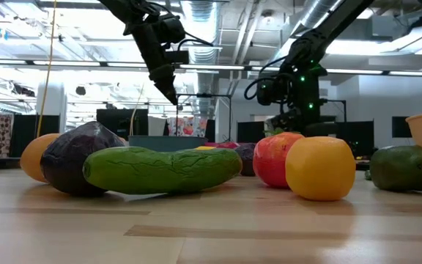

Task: Sort produce into baskets
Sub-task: Put the cucumber into the red bin, then put the green chili pepper into the blue bin, then put the red chili pepper into the blue bin

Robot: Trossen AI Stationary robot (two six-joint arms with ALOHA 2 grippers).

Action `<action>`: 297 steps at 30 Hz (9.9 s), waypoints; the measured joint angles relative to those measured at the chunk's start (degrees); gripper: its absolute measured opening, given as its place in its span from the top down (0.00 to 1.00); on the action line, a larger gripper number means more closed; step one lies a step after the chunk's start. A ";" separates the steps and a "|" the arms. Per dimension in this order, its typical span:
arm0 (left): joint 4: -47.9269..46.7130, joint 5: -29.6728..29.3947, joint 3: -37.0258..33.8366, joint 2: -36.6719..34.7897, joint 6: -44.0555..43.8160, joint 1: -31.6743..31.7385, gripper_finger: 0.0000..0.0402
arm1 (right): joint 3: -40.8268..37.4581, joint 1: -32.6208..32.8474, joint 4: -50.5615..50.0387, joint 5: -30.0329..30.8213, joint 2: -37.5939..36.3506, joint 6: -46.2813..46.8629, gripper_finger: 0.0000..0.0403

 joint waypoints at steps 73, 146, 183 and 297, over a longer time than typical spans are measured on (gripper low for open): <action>17.58 14.62 -37.37 -36.55 -16.81 -0.33 0.50 | 23.02 -4.06 3.36 2.48 -3.74 9.18 0.28; 34.58 14.47 -51.15 -42.03 -20.01 -0.34 0.50 | -3.43 9.90 -22.09 -8.25 -4.59 85.94 0.28; 34.54 14.47 -51.15 -42.01 -20.01 -0.35 0.50 | -11.15 21.31 -9.56 -8.09 -4.74 94.27 0.31; 17.37 14.80 -51.08 -42.01 -14.24 -3.51 0.50 | 12.55 5.25 65.40 -7.86 12.04 42.52 0.64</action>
